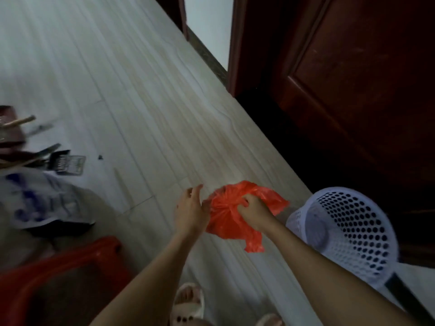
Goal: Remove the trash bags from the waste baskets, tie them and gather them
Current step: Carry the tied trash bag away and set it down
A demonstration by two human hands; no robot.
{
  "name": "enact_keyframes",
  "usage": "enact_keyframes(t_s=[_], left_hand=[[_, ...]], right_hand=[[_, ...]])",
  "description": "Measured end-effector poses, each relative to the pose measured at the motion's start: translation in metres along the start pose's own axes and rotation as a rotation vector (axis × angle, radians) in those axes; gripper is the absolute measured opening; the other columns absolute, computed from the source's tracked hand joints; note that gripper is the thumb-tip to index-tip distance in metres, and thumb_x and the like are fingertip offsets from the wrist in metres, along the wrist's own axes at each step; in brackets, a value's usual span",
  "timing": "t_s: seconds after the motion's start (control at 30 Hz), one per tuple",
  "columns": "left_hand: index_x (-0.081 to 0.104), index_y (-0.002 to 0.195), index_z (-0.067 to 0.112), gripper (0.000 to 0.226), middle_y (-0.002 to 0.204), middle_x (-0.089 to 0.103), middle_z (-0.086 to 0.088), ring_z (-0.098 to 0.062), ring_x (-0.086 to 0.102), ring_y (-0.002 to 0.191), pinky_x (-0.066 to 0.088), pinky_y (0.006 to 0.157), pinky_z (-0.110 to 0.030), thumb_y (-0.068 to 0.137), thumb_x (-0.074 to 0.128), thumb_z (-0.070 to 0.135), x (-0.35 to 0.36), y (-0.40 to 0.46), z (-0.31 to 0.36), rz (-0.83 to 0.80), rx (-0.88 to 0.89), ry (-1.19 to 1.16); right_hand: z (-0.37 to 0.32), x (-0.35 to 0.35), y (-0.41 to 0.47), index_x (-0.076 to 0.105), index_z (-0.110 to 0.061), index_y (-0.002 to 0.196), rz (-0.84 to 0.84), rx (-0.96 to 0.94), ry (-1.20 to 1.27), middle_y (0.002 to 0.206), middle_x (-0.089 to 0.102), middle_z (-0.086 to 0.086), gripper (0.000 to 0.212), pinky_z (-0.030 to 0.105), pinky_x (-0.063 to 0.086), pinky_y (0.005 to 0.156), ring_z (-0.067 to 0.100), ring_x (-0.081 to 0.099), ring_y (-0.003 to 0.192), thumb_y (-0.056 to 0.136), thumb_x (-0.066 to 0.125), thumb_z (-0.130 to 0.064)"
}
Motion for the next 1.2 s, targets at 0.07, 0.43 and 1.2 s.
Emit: enact_keyframes(t_s=[0.07,0.43,1.2], left_hand=[[0.046,0.131,0.012,0.044,0.133,0.047,-0.014,-0.031,0.049,0.12,0.039,0.099,-0.036,0.087,0.052,0.014,-0.042,-0.031,0.017,0.069,0.01,-0.11],[0.047,0.132,0.013,0.043,0.135,0.051,-0.01,-0.026,0.045,0.125,0.036,0.102,-0.035,0.091,0.05,0.028,-0.344,-0.106,0.092,0.053,0.05,-0.049],[0.042,0.134,0.015,0.046,0.137,0.047,-0.011,-0.027,0.045,0.123,0.041,0.099,-0.041,0.091,0.047,0.031,-0.653,0.222,0.064,0.388,-0.392,-0.197]], right_hand=[[-0.033,-0.011,-0.035,0.06,-0.004,0.087,0.011,-0.017,0.091,0.081,0.057,0.002,0.012,0.02,0.035,0.065,0.017,0.053,0.083,0.082,0.049,-0.002],[-0.275,-0.133,-0.184,0.067,-0.001,0.083,-0.064,0.027,-0.152,0.077,0.059,0.009,0.02,0.028,0.039,0.068,0.016,0.054,0.078,0.085,0.051,-0.013],[-0.772,-0.121,0.125,0.068,-0.011,0.106,-0.277,-0.488,-0.419,0.115,0.067,0.009,0.03,0.03,0.044,0.096,0.024,0.06,0.108,0.084,0.048,-0.008]])
Point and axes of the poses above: each hand's wrist, its own y-axis towards the middle knuckle, its own x-axis out of the palm, z = x × y, the point moved 6 cm from there along y, towards the middle knuckle
